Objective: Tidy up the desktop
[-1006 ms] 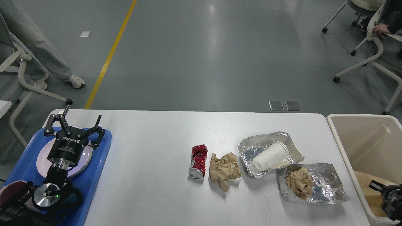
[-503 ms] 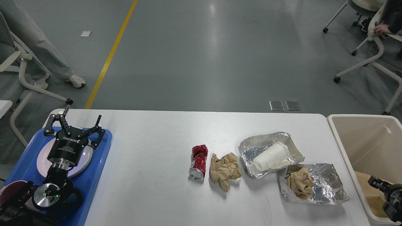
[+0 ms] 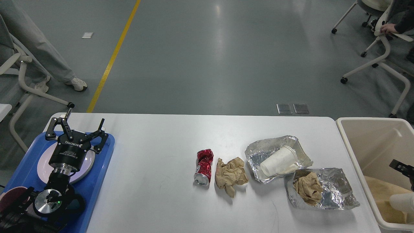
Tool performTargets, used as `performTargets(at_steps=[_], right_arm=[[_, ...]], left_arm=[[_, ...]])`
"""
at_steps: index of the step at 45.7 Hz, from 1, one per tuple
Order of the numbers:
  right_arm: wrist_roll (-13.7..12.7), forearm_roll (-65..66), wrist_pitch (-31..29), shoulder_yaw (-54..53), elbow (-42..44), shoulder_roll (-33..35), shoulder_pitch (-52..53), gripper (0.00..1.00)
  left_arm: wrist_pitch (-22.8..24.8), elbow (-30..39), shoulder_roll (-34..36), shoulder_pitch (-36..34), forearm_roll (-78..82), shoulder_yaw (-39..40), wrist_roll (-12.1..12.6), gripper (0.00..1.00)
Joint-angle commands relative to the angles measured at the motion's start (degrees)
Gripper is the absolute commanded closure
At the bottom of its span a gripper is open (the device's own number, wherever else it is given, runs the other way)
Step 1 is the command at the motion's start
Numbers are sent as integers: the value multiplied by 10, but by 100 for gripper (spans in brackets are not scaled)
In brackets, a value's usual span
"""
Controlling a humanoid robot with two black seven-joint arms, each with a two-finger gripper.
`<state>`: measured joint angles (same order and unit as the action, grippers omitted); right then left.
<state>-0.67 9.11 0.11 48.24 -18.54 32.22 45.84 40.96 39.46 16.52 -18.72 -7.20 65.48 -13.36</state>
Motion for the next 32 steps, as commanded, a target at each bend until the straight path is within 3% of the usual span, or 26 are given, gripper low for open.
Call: performTargets(at_steps=[1, 6, 13, 17, 22, 32], right_arm=[[-2, 71, -39, 10, -29, 14, 55, 0], [-14, 86, -79, 16, -101, 51, 126, 0], [-103, 111, -127, 105, -247, 65, 295, 0], [-125, 111, -167, 160, -336, 58, 392, 0], [-129, 110, -232, 214, -414, 29, 522, 0], [-127, 106, -405, 274, -534, -95, 731, 0]], left_arm=[[0, 0, 0, 0, 0, 0, 0, 4], [0, 0, 0, 0, 0, 0, 0, 4], [0, 0, 0, 0, 0, 0, 0, 4], [0, 0, 0, 0, 0, 0, 0, 4], [0, 0, 0, 0, 0, 0, 0, 4], [0, 0, 0, 0, 0, 0, 0, 4]])
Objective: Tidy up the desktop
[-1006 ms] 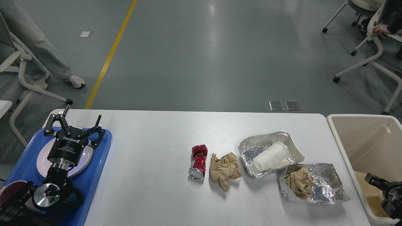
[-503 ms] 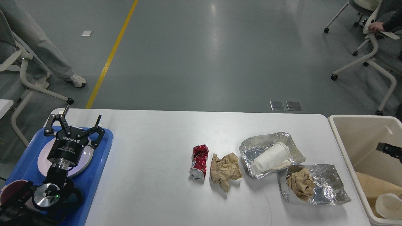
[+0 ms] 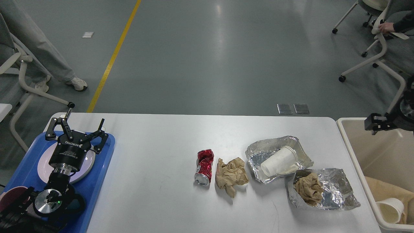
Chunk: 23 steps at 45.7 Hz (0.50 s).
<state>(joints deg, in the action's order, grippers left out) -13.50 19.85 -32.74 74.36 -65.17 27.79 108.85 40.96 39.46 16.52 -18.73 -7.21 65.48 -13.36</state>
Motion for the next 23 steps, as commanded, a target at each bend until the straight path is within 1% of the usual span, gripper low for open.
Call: performTargets(at_steps=[1, 7, 13, 16, 23], right_arm=[[1, -2, -83, 12, -85, -54, 119, 0], [1, -3, -86, -9, -204, -60, 210, 0], [2, -13, -78, -41, -292, -63, 254, 0], [2, -23, -66, -47, -312, -71, 274, 0], [3, -29, -39, -55, -313, -75, 275, 0]], left_arm=[[0, 0, 0, 0, 0, 0, 0, 4], [0, 0, 0, 0, 0, 0, 0, 4], [-1, 0, 0, 0, 0, 0, 0, 4], [-1, 0, 0, 0, 0, 0, 0, 4], [-1, 0, 0, 0, 0, 0, 0, 4]])
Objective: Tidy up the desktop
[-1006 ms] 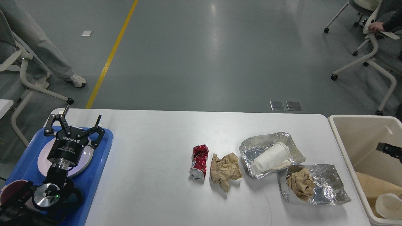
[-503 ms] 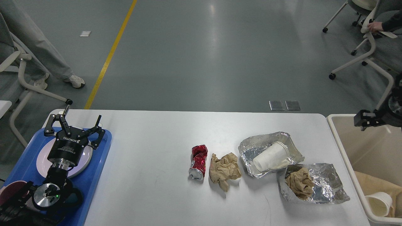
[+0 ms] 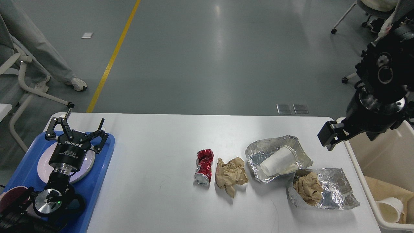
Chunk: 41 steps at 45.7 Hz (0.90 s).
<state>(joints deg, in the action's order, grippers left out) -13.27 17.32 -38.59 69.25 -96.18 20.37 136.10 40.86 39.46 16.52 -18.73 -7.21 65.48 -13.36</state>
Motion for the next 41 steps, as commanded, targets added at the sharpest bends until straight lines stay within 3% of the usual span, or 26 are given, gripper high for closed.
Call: performTargets(at_steps=[1, 14, 26, 41], right_arm=[[1, -4, 23, -4, -3, -1, 0, 0], [1, -7, 85, -39, -2, -11, -99, 0], [-1, -2, 196, -124, 18, -27, -271, 0], [-1, 3, 244, -142, 139, -85, -416, 0]], left_arm=[[0, 0, 0, 0, 0, 0, 0, 4], [1, 0, 0, 0, 0, 0, 0, 4], [1, 0, 0, 0, 0, 0, 0, 4], [1, 0, 0, 0, 0, 0, 0, 4]])
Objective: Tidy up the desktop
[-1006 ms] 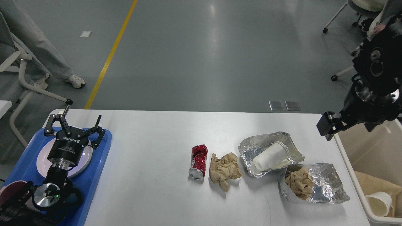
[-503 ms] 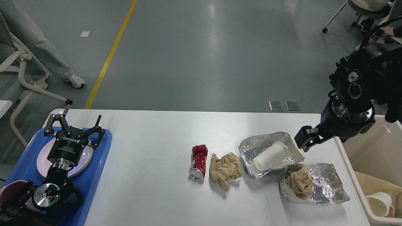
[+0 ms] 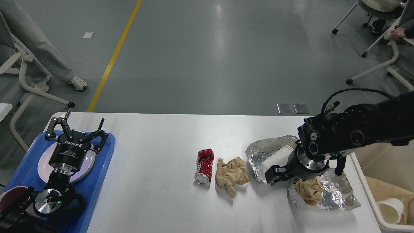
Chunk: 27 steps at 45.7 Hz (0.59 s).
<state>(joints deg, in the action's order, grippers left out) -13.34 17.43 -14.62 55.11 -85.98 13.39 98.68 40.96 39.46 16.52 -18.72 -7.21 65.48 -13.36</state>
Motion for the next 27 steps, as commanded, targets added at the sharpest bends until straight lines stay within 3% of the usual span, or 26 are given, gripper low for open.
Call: performTargets(at_steps=[1, 10, 27], right_arm=[[0, 3, 5, -1, 44, -19, -49, 0], [-1, 2, 5, 1, 121, -49, -122, 0], [-1, 4, 14, 10, 173, -49, -169, 0]], left_arm=[[0, 0, 0, 0, 0, 0, 0, 4], [1, 0, 0, 0, 0, 0, 0, 4], [1, 0, 0, 0, 0, 0, 0, 4]])
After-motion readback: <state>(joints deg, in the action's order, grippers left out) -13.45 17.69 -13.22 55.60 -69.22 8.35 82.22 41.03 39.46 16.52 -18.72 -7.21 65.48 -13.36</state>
